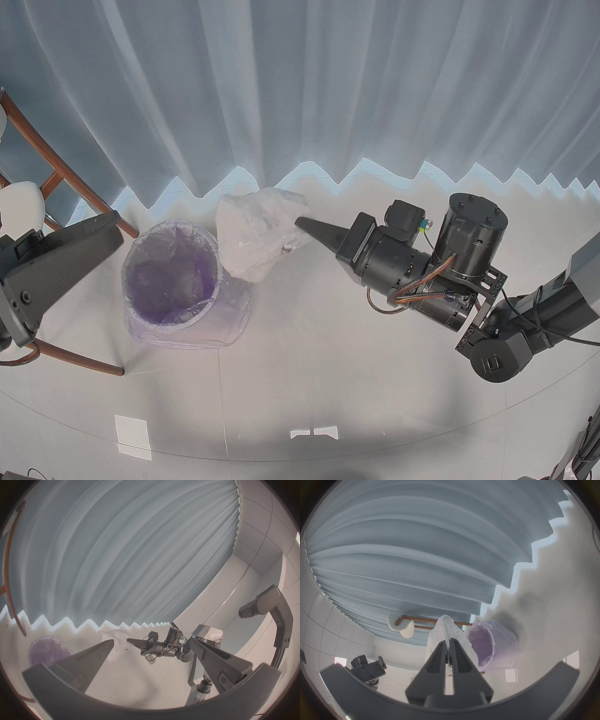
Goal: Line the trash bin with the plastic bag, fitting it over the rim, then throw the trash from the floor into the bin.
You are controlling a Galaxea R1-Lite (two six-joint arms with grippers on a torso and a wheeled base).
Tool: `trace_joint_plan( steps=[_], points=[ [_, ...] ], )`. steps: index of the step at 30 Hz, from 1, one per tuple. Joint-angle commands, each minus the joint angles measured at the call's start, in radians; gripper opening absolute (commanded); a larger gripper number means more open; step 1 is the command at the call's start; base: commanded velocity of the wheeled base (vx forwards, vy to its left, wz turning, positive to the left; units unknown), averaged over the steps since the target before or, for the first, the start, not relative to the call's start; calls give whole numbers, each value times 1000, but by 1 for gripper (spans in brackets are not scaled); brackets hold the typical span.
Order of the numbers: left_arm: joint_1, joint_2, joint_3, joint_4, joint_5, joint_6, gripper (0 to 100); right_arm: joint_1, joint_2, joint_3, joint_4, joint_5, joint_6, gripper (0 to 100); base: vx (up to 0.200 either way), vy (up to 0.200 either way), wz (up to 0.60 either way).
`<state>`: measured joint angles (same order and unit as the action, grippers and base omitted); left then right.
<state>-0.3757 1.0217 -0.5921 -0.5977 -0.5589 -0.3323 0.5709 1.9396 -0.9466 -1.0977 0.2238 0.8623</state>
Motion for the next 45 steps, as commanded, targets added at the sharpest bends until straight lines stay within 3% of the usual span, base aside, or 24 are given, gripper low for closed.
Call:
trace_joint_plan(
  steps=[1,15,21,26,29,37,45],
  points=[
    [-2,-8,-3,-1,-1,-1,100,9,21,0,-62,-14,0,0,0,200,0],
    [-8,-22,-21,-13,-1,-1,100,57,183,-75,-153,-136,-75,0,0,200,0],
    [-8,-22,-21,-13,-1,-1,100,47,315,-109,-215,-141,-198,0,0,200,0],
    [-3,-15,-37,-11,-3,-1,100,17,484,-152,-314,-141,-364,0,0,160,0],
    [-3,-15,-35,-11,-7,1,100,-8,553,-205,-326,-143,-405,0,0,0,0],
    [-3,-17,-34,-10,-9,1,100,-54,591,-334,-323,-172,-407,0,0,0,0],
    [-3,-17,-34,-7,-9,3,100,-91,601,-308,-343,-182,-416,0,0,0,0]
  ],
)
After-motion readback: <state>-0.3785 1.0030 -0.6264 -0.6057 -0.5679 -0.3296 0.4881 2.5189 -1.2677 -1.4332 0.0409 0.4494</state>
